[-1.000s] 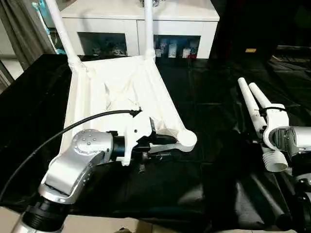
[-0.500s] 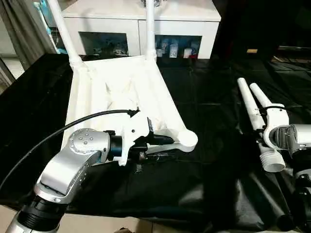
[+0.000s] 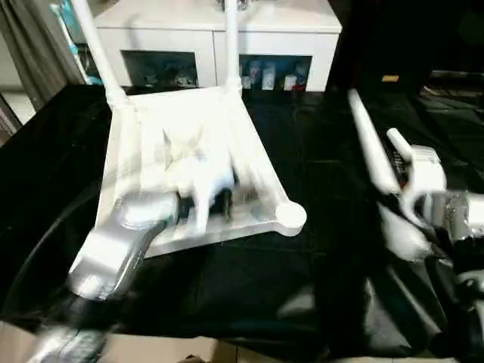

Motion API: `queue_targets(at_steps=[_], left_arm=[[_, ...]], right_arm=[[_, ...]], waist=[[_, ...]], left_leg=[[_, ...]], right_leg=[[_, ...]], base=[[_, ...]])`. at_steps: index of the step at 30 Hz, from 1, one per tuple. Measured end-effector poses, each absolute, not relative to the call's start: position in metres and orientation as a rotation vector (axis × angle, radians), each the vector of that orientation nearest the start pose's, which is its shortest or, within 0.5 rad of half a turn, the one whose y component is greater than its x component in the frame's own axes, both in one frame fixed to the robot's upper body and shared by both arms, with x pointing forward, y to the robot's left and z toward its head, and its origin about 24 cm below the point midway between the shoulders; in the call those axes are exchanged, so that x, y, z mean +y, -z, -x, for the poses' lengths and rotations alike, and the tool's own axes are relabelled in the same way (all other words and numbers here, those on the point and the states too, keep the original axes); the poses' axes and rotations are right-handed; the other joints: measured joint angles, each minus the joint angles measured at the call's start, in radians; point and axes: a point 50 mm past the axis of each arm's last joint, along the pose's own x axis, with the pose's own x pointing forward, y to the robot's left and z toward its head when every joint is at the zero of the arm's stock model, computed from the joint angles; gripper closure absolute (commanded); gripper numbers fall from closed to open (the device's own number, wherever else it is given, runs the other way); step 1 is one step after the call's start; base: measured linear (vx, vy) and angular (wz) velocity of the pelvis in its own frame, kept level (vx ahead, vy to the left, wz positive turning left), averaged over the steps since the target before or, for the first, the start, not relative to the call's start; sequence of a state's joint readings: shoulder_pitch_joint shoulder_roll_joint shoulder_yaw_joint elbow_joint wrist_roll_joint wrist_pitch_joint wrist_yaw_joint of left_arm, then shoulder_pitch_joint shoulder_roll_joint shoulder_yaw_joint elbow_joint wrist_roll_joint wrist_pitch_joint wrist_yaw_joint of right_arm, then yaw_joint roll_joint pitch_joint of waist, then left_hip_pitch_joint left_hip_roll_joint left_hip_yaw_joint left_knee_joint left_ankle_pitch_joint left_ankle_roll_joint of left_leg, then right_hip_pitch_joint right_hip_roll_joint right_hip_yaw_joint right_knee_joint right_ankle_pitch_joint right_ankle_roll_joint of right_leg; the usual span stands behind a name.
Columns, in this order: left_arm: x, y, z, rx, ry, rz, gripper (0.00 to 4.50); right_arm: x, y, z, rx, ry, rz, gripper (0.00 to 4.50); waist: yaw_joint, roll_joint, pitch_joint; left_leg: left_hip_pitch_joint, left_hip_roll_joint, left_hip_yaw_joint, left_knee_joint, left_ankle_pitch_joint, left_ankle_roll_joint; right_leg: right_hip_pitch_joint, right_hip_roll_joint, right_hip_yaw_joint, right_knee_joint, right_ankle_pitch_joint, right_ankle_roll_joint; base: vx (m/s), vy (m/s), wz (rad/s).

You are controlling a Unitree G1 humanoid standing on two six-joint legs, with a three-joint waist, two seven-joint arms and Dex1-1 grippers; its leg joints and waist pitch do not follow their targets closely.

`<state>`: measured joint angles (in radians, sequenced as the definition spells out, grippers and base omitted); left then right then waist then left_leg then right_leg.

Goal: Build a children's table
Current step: Pick table leg

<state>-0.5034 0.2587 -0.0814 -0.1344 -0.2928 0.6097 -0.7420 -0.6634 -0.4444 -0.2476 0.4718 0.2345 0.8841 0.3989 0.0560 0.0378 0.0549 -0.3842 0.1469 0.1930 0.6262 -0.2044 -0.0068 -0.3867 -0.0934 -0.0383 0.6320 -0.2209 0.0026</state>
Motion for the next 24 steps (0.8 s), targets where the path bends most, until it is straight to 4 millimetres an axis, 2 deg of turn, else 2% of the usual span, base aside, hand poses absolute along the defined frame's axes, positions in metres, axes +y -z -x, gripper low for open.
queue_targets(at_steps=[4, 8, 11, 12, 13, 16, 18, 24], left_arm=[[0.099, -0.161, -0.311, 0.011, 0.904, 0.092, 2.41], [0.087, -0.167, -0.316, 0.014, 0.917, 0.247, 2.41], [0.074, -0.177, -0.32, 0.029, 0.957, 0.457, 2.41], [0.07, -0.179, -0.322, 0.034, 0.971, 0.506, 2.12], [0.068, -0.18, -0.322, 0.041, 0.98, 0.537, 2.05], [0.067, -0.185, -0.327, 0.041, 0.979, 0.601, 1.99], [0.066, -0.186, -0.328, 0.045, 0.969, 0.615, 1.62], [0.062, -0.185, -0.33, 0.08, 0.958, 0.663, 1.61]], right_arm=[[-0.236, -0.118, -0.339, 0.369, -0.322, -0.214, 2.69], [-0.196, -0.123, -0.323, 0.259, -0.585, -0.22, 2.69], [-0.166, -0.128, -0.313, 0.21, -0.727, -0.176, 2.69], [-0.154, -0.132, -0.31, 0.192, -0.781, -0.165, 2.69], [-0.148, -0.134, -0.308, 0.179, -0.808, -0.158, 2.69], [-0.144, -0.136, -0.306, 0.161, -0.808, -0.162, 2.69], [-0.143, -0.133, -0.303, 0.163, -0.805, -0.169, 2.7], [-0.142, -0.13, -0.301, 0.173, -0.78, -0.145, 2.7]], waist=[[0.015, 0.0, 0.0], [0.029, 0.0, 0.0], [0.034, 0.0, 0.0], [0.034, 0.0, 0.0], [0.034, 0.0, 0.0], [0.037, 0.0, 0.0], [0.036, 0.0, 0.0], [0.033, 0.0, 0.0]], left_leg=[[-0.002, 0.0, 0.0, 0.0, 0.0, 0.001], [-0.004, 0.001, 0.0, 0.002, -0.001, 0.002], [-0.004, 0.001, 0.0, 0.003, -0.001, 0.002], [-0.004, 0.001, 0.0, 0.003, 0.0, 0.002], [-0.004, 0.001, 0.0, 0.003, 0.0, 0.003], [-0.004, 0.001, 0.0, 0.004, 0.001, 0.003], [-0.005, 0.0, 0.0, 0.004, 0.0, 0.003], [-0.005, 0.001, 0.0, 0.003, 0.001, 0.003]], right_leg=[[-0.001, 0.0, -0.001, -0.001, 0.0, 0.0], [-0.002, 0.0, -0.001, -0.001, 0.0, 0.0], [-0.002, 0.0, -0.001, 0.0, 0.001, -0.001], [-0.002, 0.0, -0.001, 0.0, 0.001, -0.002], [-0.002, 0.0, 0.0, 0.0, 0.002, -0.002], [-0.001, 0.0, -0.001, -0.001, 0.002, -0.003], [-0.001, 0.0, 0.0, -0.003, 0.003, -0.003], [-0.001, 0.0, -0.001, -0.004, 0.004, -0.002]], base=[[0.0, 0.0, 0.0], [0.0, 0.0, 0.0], [0.0, 0.0, 0.0], [0.0, 0.0, 0.0], [0.0, 0.0, 0.0], [0.0, 0.0, 0.0], [0.0, 0.0, 0.0], [0.0, 0.0, 0.0]])
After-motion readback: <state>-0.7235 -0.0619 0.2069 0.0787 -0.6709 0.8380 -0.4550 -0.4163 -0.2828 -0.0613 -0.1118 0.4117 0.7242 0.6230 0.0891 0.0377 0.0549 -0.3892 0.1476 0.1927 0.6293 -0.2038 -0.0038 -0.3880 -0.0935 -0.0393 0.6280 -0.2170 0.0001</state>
